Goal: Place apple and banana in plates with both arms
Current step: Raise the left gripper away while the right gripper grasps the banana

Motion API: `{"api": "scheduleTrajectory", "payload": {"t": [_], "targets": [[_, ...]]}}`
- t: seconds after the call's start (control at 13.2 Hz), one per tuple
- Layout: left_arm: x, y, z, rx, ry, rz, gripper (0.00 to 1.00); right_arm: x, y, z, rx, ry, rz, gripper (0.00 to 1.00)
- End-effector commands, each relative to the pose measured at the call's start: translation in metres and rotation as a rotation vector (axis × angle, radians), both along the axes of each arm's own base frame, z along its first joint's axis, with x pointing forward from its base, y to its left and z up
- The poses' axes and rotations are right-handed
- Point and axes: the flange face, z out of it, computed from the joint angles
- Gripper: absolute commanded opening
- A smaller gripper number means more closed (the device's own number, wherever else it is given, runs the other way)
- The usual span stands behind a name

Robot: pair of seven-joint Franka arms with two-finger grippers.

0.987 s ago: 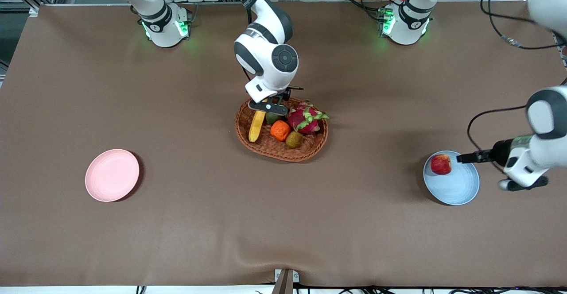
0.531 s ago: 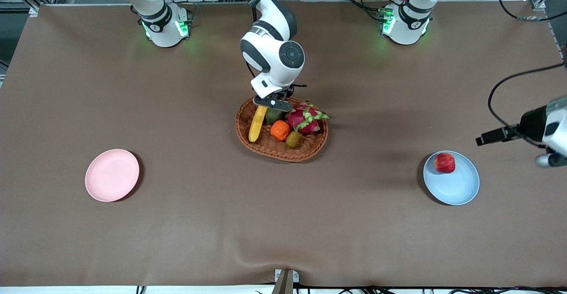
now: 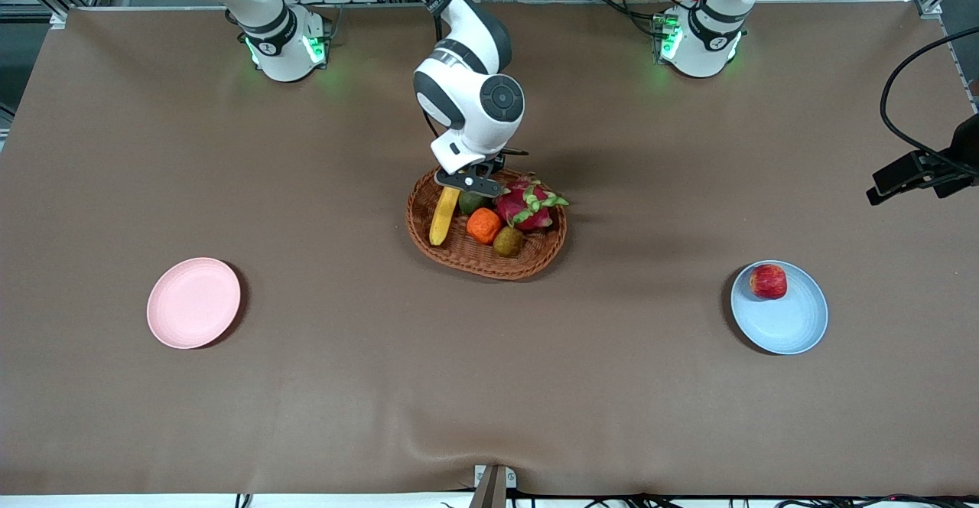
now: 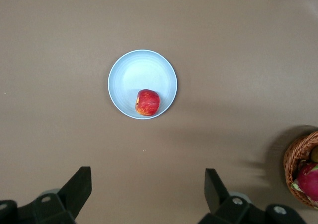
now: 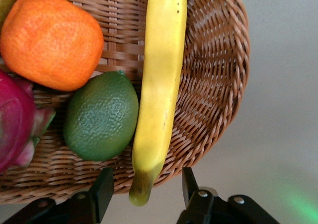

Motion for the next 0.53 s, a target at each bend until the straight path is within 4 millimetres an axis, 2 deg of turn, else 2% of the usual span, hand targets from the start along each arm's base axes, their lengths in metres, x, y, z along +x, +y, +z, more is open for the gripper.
{"api": "scheduleTrajectory", "payload": {"t": [0.0, 0.08, 0.23, 0.46], "targets": [[-0.008, -0.007, 0.015, 0.018, 0.004, 0.01, 1.0, 0.003, 0.004, -0.001, -0.02, -0.023, 0.004, 0.51], [-0.018, -0.017, 0.022, 0.021, 0.014, 0.025, 1.0, 0.001, 0.005, -0.001, -0.022, -0.022, 0.007, 0.5], [-0.028, -0.026, 0.032, 0.022, 0.022, 0.044, 1.0, -0.001, 0.006, -0.001, -0.024, -0.019, 0.007, 0.5], [-0.027, -0.036, 0.029, 0.023, 0.029, 0.027, 1.0, -0.003, 0.006, -0.002, -0.027, -0.017, 0.01, 0.48]]}}
